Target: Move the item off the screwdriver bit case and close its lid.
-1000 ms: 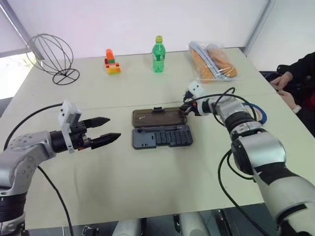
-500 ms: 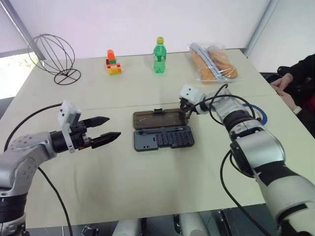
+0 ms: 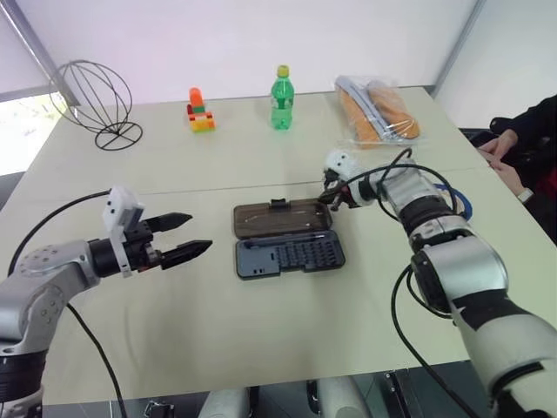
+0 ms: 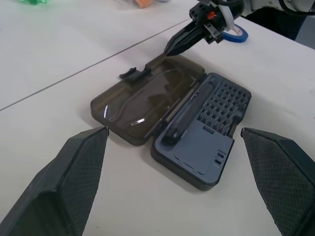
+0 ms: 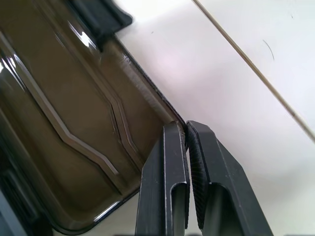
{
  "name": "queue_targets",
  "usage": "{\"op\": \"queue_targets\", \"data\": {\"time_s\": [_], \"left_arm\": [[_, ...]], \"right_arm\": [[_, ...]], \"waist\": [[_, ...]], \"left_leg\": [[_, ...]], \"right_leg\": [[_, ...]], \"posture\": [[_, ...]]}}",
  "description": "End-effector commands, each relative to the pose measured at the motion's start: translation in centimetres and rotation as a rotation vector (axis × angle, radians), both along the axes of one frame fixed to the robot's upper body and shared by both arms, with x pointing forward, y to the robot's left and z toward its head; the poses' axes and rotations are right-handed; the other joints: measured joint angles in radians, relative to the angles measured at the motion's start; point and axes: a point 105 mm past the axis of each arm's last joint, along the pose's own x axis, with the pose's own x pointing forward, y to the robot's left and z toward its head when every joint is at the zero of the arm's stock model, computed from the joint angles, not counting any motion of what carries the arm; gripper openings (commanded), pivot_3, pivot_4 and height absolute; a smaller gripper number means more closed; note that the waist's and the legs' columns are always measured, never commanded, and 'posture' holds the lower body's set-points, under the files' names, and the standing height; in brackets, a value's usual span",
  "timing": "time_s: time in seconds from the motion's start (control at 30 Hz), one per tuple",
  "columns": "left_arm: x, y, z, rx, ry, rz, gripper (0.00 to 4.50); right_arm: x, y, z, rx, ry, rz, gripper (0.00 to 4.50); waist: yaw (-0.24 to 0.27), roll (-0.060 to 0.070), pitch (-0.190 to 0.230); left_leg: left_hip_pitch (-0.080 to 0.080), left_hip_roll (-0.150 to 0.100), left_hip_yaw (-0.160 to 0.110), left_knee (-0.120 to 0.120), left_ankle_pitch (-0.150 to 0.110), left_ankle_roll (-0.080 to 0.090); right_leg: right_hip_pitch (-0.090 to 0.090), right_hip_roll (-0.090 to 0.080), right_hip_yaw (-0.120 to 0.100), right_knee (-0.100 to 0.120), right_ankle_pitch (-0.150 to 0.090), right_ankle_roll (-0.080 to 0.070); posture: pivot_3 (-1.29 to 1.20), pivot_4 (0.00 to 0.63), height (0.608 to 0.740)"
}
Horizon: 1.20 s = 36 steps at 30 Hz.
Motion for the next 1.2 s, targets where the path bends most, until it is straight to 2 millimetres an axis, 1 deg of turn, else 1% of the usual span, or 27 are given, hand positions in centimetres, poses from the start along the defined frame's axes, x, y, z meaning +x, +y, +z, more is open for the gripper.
{"op": "queue_targets", "data": {"time_s": [0.03, 0.1, 0.2, 0.33, 0.47, 0.67, 0.8, 0.87, 0.97, 1.07, 1.13, 1.17, 1.2], "left_arm": [[0.0, -0.2, 0.7, 0.007, -0.043, -0.02, 4.5], [0.0, -0.3, 0.6, 0.004, -0.039, -0.024, 4.5], [0.2, -0.5, 0.5, 0.001, -0.033, -0.034, 4.5], [0.5, -0.6, 0.5, 0.001, -0.029, -0.045, 4.5], [0.8, -0.7, 0.5, -0.001, -0.028, -0.052, 4.5], [1.0, -0.9, 0.3, -0.006, -0.024, -0.059, 4.5], [1.1, -1.0, 0.3, -0.006, -0.024, -0.063, 4.5], [1.0, -1.0, 0.3, -0.004, -0.024, -0.062, 4.5], [0.8, -0.8, 0.3, 0.002, -0.022, -0.053, 4.5], [0.6, -0.5, 0.1, 0.003, -0.017, -0.045, 4.5], [0.5, -0.5, 0.0, 0.005, -0.01, -0.044, 4.5], [0.5, -0.5, -0.1, 0.007, -0.008, -0.044, 4.5], [0.5, -0.5, -0.1, 0.007, -0.007, -0.045, 4.5]], "right_arm": [[-0.6, 0.0, -0.2, 0.104, 0.067, -0.065, 0.05], [-1.3, 0.0, 0.5, 0.119, 0.054, -0.054, 0.05], [-3.1, 0.1, 1.3, 0.111, 0.022, -0.02, 0.05], [-5.4, 0.3, 1.4, 0.066, -0.009, 0.036, 0.05], [-6.9, 0.7, 1.8, 0.05, -0.039, 0.062, 0.05], [-7.8, 1.8, 2.2, 0.005, -0.121, 0.162, 0.05], [-8.2, 2.3, 1.8, -0.068, -0.181, 0.279, 0.05], [-8.0, 2.0, 1.6, -0.11, -0.218, 0.304, 0.05], [-6.9, 0.8, 2.1, -0.127, -0.248, 0.271, 0.05], [-6.6, 0.6, 3.2, -0.086, -0.227, 0.26, 0.87], [-6.1, 0.5, 3.9, -0.055, -0.216, 0.222, 1.91], [-5.8, 0.5, 4.0, -0.048, -0.208, 0.204, 2.36], [-5.4, 0.4, 3.8, -0.049, -0.194, 0.189, 3.0]], "waist": [[0.001, 0.0, 0.0], [0.001, 0.0, 0.0], [0.005, 0.001, 0.001], [0.003, 0.001, 0.001], [0.0, 0.002, 0.001], [0.005, 0.002, 0.001], [0.009, 0.001, 0.001], [0.009, 0.001, 0.001], [0.009, 0.001, 0.001], [0.009, 0.002, 0.002], [0.004, 0.001, 0.002], [0.003, 0.001, 0.002], [0.003, 0.001, 0.002]], "left_leg": [[0.0, 0.0, 0.0, 0.0, 0.0, 0.0], [-0.001, 0.0, 0.0, 0.0, 0.0, 0.0], [-0.002, 0.0, -0.001, 0.0, 0.0, 0.0], [-0.003, -0.001, -0.001, 0.0, 0.0, 0.0], [-0.002, 0.0, 0.0, 0.0, 0.0, 0.0], [-0.002, 0.0, 0.0, 0.001, 0.0, 0.0], [-0.002, 0.0, 0.0, 0.001, 0.0, 0.001], [-0.002, 0.0, 0.0, 0.001, 0.0, 0.001], [-0.002, 0.0, 0.0, 0.001, 0.0, 0.001], [-0.002, 0.0, 0.0, 0.001, 0.0, 0.001], [-0.002, 0.0, 0.0, 0.001, 0.0, 0.001], [-0.002, 0.0, 0.0, 0.001, 0.0, 0.001], [-0.002, 0.001, 0.0, 0.001, 0.0, 0.001]], "right_leg": [[0.0, 0.0, 0.0, 0.0, 0.0, 0.0], [0.0, 0.0, 0.0, 0.0, 0.0, 0.0], [-0.002, -0.001, -0.001, 0.0, 0.0, 0.0], [-0.002, -0.001, -0.001, 0.0, 0.0, 0.0], [-0.002, -0.001, -0.001, 0.0, 0.0, 0.0], [-0.002, -0.001, -0.001, 0.0, 0.0, 0.0], [-0.001, -0.001, -0.001, 0.0, 0.0, 0.0], [-0.001, -0.001, -0.001, 0.0, 0.0, 0.0], [-0.001, -0.001, -0.001, 0.0, 0.0, 0.0], [-0.001, -0.001, -0.001, 0.0, 0.0, 0.0], [-0.002, -0.001, -0.001, 0.0, 0.0, 0.0], [-0.002, -0.001, -0.001, 0.0, 0.0, 0.0], [-0.002, -0.001, -0.001, 0.0, 0.0, 0.0]], "posture": [[0.0, 0.15, 0.74], [0.0, 0.15, 0.74], [0.0, 0.15, 0.74], [0.0, 0.15, 0.74], [0.0, 0.15, 0.74], [0.0, 0.15, 0.74], [0.0, 0.15, 0.74], [0.0, 0.15, 0.74], [0.0, 0.15, 0.74], [0.0, 0.15, 0.74], [0.0, 0.15, 0.74], [0.0, 0.15, 0.74], [0.0, 0.15, 0.74]]}}
